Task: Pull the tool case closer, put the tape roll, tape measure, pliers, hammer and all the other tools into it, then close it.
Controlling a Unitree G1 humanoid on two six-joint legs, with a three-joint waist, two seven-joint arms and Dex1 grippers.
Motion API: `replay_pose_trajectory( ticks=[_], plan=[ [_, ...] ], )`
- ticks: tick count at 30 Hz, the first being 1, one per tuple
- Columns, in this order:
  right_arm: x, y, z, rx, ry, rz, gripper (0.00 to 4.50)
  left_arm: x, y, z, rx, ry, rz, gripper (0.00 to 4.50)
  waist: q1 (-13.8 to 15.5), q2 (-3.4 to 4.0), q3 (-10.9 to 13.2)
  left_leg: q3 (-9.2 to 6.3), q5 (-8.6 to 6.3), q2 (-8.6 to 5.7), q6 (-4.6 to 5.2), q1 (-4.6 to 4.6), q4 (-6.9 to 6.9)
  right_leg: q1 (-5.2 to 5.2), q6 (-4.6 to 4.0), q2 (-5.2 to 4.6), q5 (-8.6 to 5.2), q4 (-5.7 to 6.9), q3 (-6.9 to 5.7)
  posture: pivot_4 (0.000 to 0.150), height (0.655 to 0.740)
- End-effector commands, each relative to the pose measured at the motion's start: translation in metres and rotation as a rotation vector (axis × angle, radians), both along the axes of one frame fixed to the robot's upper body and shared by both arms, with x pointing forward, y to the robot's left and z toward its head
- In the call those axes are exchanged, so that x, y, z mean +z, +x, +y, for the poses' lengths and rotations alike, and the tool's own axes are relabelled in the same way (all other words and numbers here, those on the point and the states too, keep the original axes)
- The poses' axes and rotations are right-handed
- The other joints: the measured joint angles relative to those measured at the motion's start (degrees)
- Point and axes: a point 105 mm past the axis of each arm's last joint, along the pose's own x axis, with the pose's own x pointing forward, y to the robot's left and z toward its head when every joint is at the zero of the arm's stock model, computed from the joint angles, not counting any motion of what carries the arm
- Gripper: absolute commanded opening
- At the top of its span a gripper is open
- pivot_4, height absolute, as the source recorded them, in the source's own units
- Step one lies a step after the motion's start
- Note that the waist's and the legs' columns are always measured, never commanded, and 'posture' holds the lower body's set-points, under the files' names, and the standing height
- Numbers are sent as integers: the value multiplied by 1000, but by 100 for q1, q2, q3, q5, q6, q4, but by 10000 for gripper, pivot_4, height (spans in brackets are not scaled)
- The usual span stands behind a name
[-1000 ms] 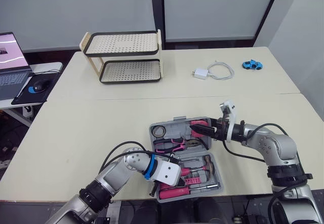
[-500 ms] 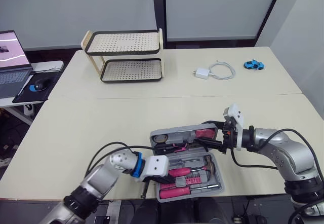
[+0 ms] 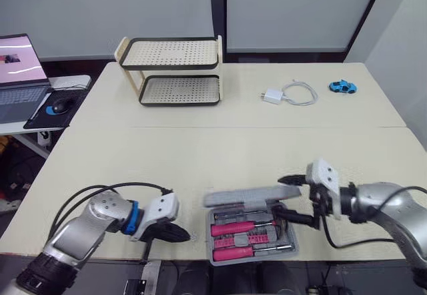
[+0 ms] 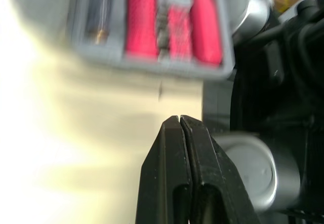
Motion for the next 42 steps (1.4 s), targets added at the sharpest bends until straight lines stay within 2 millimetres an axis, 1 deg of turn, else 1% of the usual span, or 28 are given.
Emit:
replay_pose_trajectory(
  ticks=[1,4,6,8,11,15,18,22,23,24,26,27,28,29,36,38,42],
  plan=[
    [8,-26,-8,105,-129,-54,44833,5,8,11,42,13,-49,0,11,-8,4,2,0,1,0,1,0,3,0,0,0,-1,0,1500,7400],
    [10,-40,-23,124,-229,-38,44833,4,11,15,75,20,-66,0,20,-16,9,3,0,2,0,2,3,5,0,0,0,1,-1,1500,7400],
    [19,-49,-38,114,-294,-1,44833,3,14,19,112,28,-87,0,16,-17,11,3,0,4,0,4,2,7,0,1,0,2,-1,1500,7400],
    [23,-52,-49,91,-327,14,44833,3,14,20,125,29,-95,0,12,-21,14,6,0,5,0,5,1,6,0,2,0,4,1,1500,7400],
    [23,-43,-56,40,-358,-30,44833,3,12,18,121,26,-101,0,3,-35,17,5,0,14,0,7,0,8,0,9,0,4,-1,1500,7400],
    [14,-29,-60,18,-412,-104,44833,1,10,10,97,29,-131,0,5,-35,18,6,0,10,0,5,1,8,0,5,0,3,1,1500,7400],
    [4,-19,-60,21,-455,-145,38639,-1,11,1,93,25,-158,0,5,-36,19,6,0,9,0,4,2,7,0,3,0,4,1,1500,7400],
    [-21,-7,-62,65,-560,-194,23750,-8,14,-23,91,5,-206,0,3,-36,19,9,0,4,0,5,3,7,0,0,0,2,3,1500,7400],
    [-27,-6,-60,78,-569,-192,19772,-9,14,-28,90,0,-210,0,3,-37,20,9,0,4,-1,4,4,7,0,0,0,3,3,1500,7400],
    [-32,-5,-58,94,-581,-194,16772,-10,13,-33,86,-3,-216,0,2,-37,20,9,0,2,-1,2,4,5,0,0,0,4,4,1500,7400],
    [-42,-6,-54,121,-583,-184,8376,-13,11,-39,68,-2,-217,0,2,-37,20,6,0,4,-1,2,3,4,0,0,0,4,1,1500,7400],
    [-46,-6,-53,129,-582,-177,5369,-14,11,-42,60,-4,-219,0,3,-37,20,7,0,5,-1,3,3,4,0,1,0,4,1,1500,7400],
    [-48,-6,-50,139,-577,-176,1080,-15,11,-46,54,-9,-220,0,4,-37,20,6,1,6,-1,3,3,5,0,2,0,5,1,1500,7400],
    [-51,-7,-47,149,-566,-170,92,-15,12,-50,51,-16,-223,0,4,-37,20,7,1,4,-1,4,3,6,0,2,0,5,2,1500,7400],
    [-63,-5,-23,188,-505,-156,92,-20,20,-71,31,-53,-243,0,19,-36,19,6,1,1,-2,4,10,8,0,0,0,6,2,1500,7400],
    [-65,-4,-19,197,-498,-155,92,-19,23,-75,23,-58,-250,0,30,-36,19,6,1,-2,-2,4,11,9,1,-1,0,6,2,1500,7400],
    [-64,-3,-16,191,-483,-151,92,-14,28,-81,15,-72,-262,0,36,-36,19,5,1,-1,-2,4,11,7,0,-1,0,7,1,1500,7400]
  ],
)
